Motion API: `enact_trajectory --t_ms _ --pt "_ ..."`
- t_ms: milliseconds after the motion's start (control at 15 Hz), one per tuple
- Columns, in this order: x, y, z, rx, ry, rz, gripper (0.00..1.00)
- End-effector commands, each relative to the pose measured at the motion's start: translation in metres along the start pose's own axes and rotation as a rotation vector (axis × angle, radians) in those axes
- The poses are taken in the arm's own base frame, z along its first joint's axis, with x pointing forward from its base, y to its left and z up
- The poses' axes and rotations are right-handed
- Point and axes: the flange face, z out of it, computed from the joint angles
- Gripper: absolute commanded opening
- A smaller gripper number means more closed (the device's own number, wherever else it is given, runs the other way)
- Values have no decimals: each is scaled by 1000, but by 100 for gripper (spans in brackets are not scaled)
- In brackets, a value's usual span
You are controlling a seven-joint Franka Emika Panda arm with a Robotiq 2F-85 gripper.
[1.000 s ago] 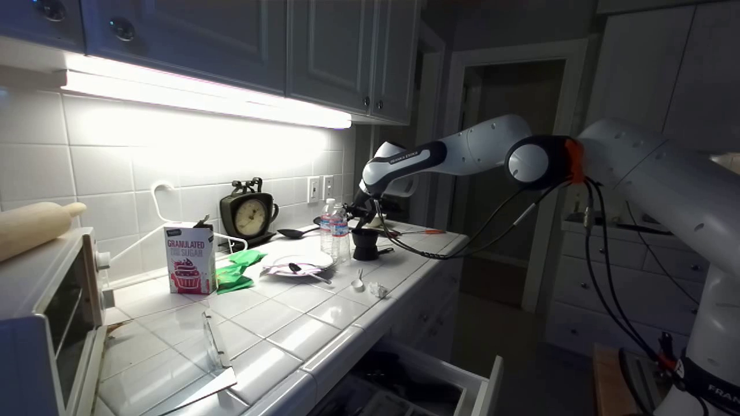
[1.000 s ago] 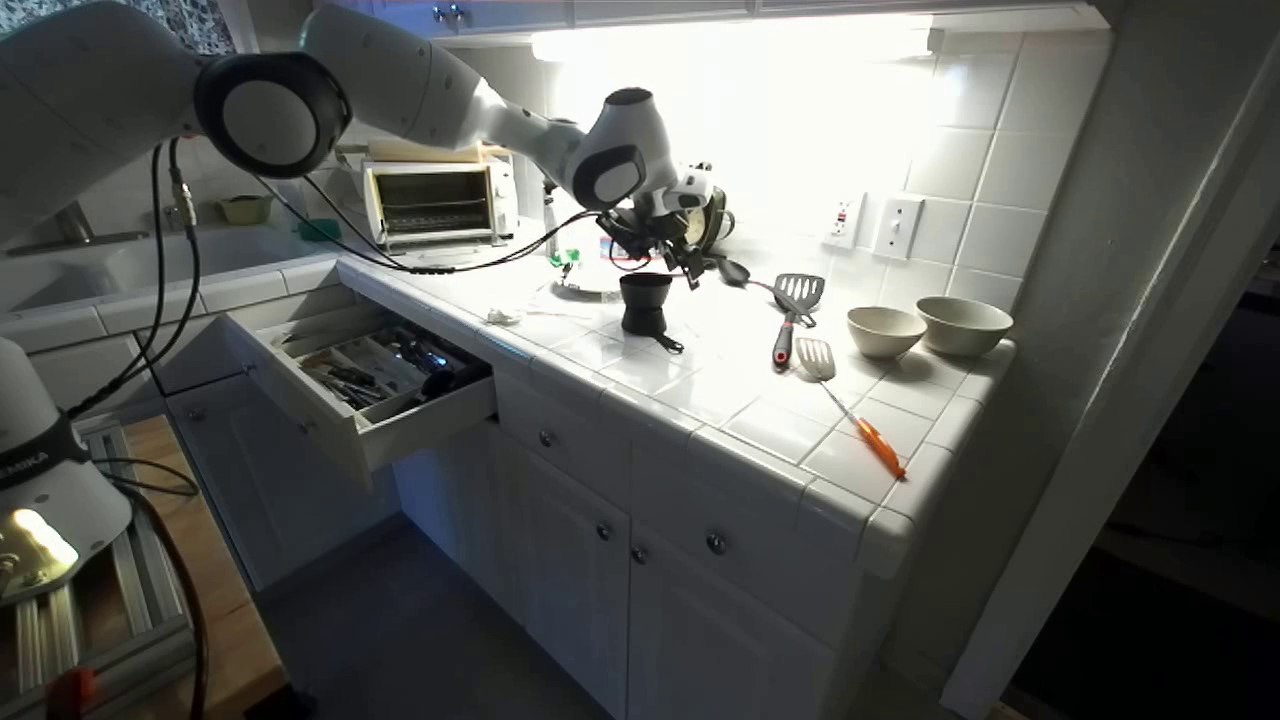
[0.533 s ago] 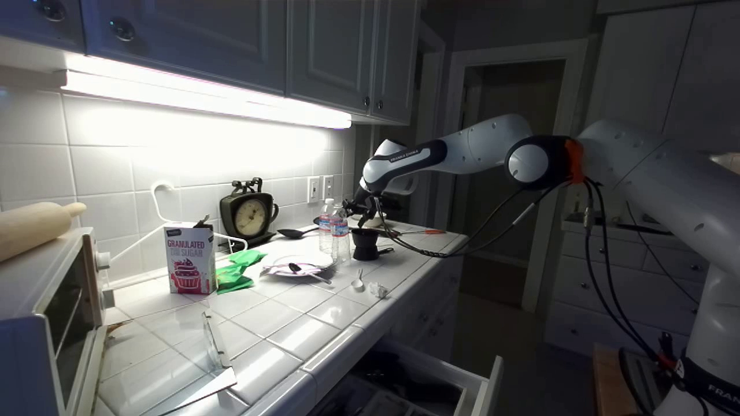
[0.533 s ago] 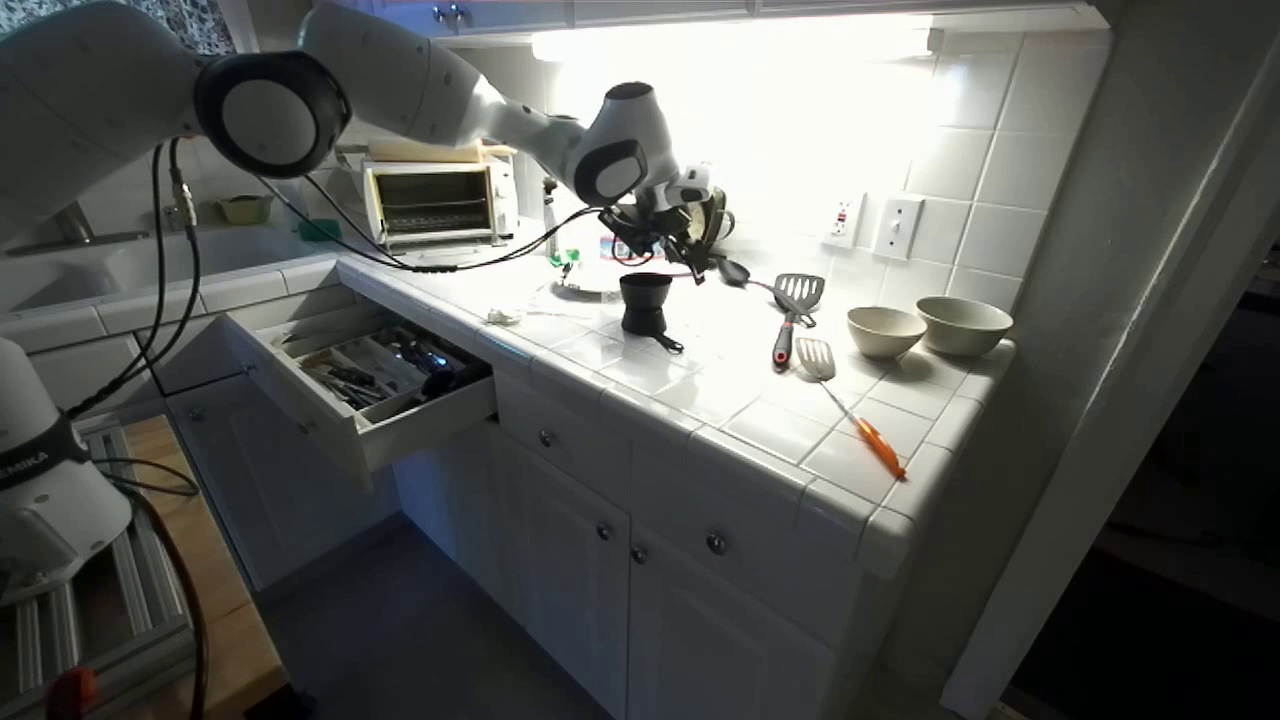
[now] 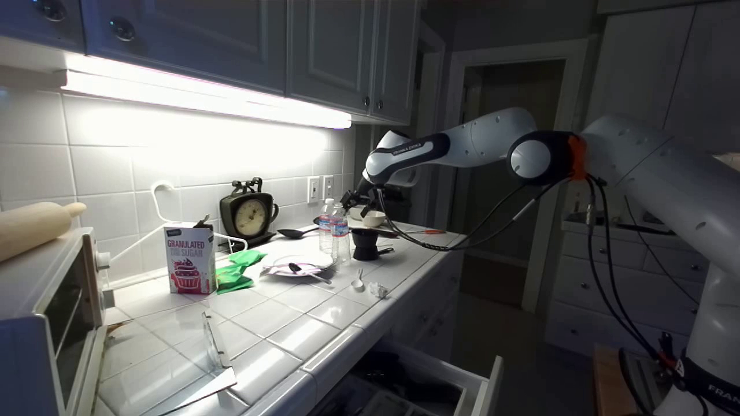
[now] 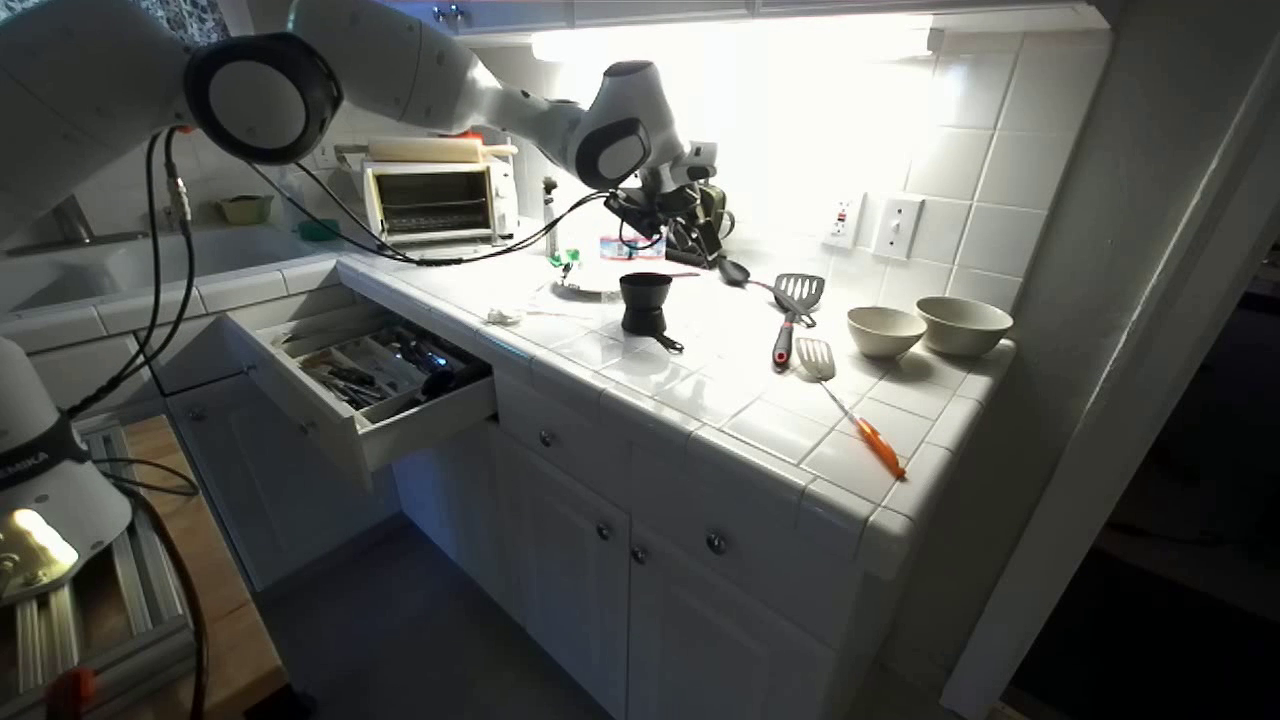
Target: Stack the black measuring cups together.
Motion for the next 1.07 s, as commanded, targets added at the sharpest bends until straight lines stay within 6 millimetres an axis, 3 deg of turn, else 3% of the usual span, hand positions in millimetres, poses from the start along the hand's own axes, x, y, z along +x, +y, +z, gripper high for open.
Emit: enact_trajectory --t_ms 0,333,800,1000 --pt "4 1 -23 -26 5 -27 100" --pt "-3 -2 -46 -14 -87 -95 100" --pt "-20 4 -74 -145 -198 -106 100" --pt "-32 1 -85 -102 -317 -155 100"
